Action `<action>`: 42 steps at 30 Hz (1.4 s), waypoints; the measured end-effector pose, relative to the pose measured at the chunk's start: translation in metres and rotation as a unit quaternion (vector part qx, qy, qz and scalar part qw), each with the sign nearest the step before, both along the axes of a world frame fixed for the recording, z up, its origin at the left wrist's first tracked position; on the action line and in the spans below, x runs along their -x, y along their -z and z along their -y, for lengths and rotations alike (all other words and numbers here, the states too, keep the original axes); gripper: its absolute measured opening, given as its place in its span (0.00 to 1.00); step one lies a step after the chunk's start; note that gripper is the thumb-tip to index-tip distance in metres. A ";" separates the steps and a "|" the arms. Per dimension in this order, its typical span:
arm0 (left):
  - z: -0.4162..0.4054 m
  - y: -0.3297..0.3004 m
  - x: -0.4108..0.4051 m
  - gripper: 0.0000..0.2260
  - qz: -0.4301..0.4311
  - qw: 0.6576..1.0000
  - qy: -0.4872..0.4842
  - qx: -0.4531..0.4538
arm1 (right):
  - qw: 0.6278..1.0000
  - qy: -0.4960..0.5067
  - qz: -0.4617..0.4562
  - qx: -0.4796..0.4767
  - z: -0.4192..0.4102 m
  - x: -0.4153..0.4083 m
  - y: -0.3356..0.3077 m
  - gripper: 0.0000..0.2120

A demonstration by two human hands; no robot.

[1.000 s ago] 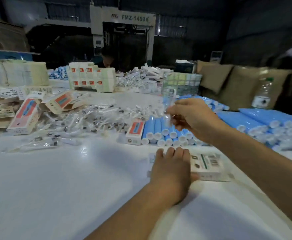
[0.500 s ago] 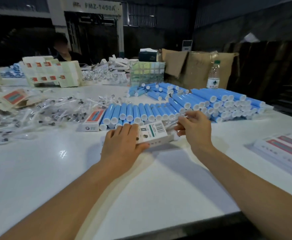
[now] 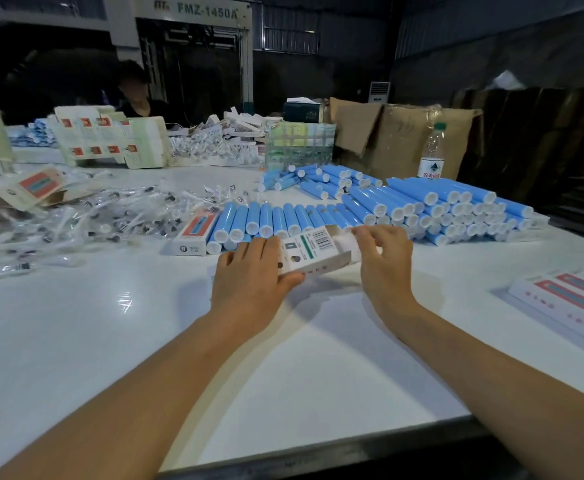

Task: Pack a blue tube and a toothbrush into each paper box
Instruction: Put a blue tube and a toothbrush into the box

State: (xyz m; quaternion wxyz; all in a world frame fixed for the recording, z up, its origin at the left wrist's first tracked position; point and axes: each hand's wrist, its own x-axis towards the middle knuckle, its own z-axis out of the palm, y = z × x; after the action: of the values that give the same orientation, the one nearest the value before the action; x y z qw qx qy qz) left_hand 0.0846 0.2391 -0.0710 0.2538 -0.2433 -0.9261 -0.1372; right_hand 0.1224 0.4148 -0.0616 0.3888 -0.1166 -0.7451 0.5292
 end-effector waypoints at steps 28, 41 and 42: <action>-0.008 0.005 -0.009 0.32 -0.095 0.987 -0.070 0.106 | 0.990 -0.063 0.085 -0.090 0.015 0.001 0.012 0.10; -0.009 0.006 -0.007 0.29 -0.048 0.998 -0.047 0.018 | 0.979 -0.024 0.048 -0.196 0.014 0.001 0.010 0.13; -0.009 0.005 -0.007 0.29 -0.040 0.998 -0.042 0.003 | 0.984 0.002 0.029 -0.176 0.013 0.001 0.007 0.18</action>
State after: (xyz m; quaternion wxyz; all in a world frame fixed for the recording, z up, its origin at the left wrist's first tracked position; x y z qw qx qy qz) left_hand 0.0915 0.2480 -0.0764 0.2951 -0.2099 -0.9252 -0.1136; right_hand 0.1219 0.4022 -0.0687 0.3824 -0.0630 -0.8372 0.3859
